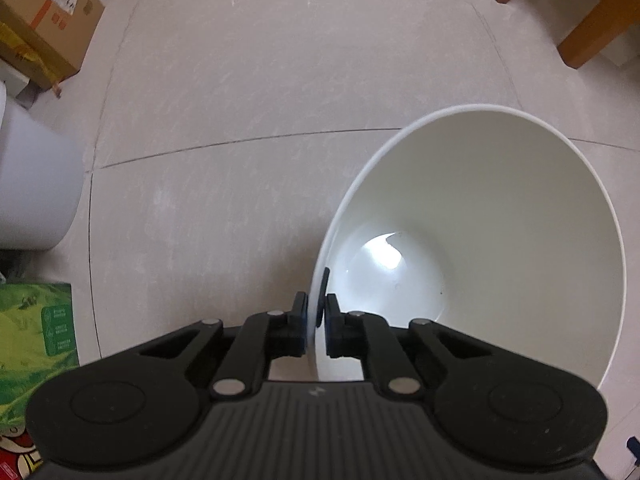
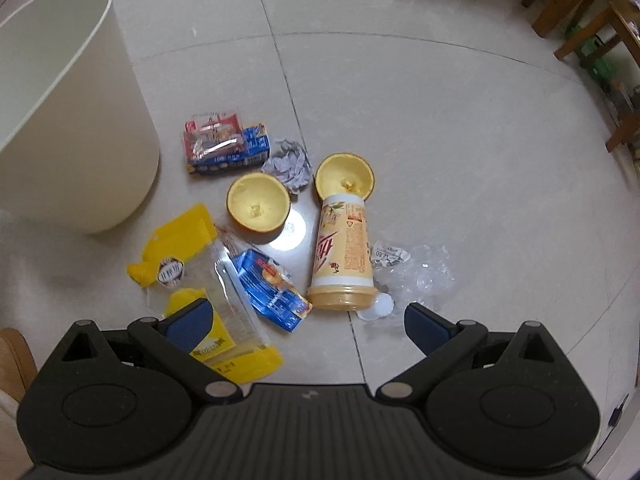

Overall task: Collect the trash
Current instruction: 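Grasp the orange peel half with the right tool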

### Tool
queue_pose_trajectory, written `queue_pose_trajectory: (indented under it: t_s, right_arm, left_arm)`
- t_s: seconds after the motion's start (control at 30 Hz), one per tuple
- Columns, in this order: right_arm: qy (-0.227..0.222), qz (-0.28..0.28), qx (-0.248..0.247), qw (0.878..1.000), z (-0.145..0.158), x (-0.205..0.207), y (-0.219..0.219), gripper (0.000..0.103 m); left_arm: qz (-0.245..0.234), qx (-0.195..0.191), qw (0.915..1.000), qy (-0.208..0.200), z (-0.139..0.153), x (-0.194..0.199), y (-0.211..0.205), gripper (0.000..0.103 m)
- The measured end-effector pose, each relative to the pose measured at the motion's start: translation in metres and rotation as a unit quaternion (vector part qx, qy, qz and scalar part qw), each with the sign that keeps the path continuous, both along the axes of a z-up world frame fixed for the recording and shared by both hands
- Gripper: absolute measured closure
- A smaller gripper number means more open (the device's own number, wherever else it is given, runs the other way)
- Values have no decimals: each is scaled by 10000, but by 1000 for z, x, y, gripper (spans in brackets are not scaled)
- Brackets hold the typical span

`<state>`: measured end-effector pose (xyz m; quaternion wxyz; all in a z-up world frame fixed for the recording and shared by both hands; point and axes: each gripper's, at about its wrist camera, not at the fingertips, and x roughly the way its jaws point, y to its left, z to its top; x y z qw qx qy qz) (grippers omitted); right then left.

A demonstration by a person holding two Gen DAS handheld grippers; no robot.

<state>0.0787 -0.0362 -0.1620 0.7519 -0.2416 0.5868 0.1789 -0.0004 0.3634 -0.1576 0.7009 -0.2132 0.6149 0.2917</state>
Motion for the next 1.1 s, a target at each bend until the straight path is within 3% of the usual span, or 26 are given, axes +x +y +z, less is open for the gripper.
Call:
queue_pose_trajectory:
  t_s: [0.17, 0.5, 0.7, 0.9, 1.1]
  right_arm:
    - [-87, 5, 22, 10000, -4, 3, -5, 0]
    - [492, -145, 965, 9940, -11, -32, -13, 0]
    - [498, 230, 1309, 9899, -16, -54, -2, 0]
    - [300, 158, 1502, 9881, -21, -20, 1, 0]
    - [-26, 48, 1211, 9926, -68, 24, 25, 0]
  left_arm:
    - [-310, 86, 9995, -57, -4, -1, -6, 97]
    - [-390, 199, 9989, -163, -4, 1, -6, 97]
    - [-431, 175, 9987, -186, 0, 0, -7, 98]
    - [-478, 235, 9980, -332, 7, -1, -4, 98]
    - [-494, 244, 9979, -337, 7, -2, -4, 98]
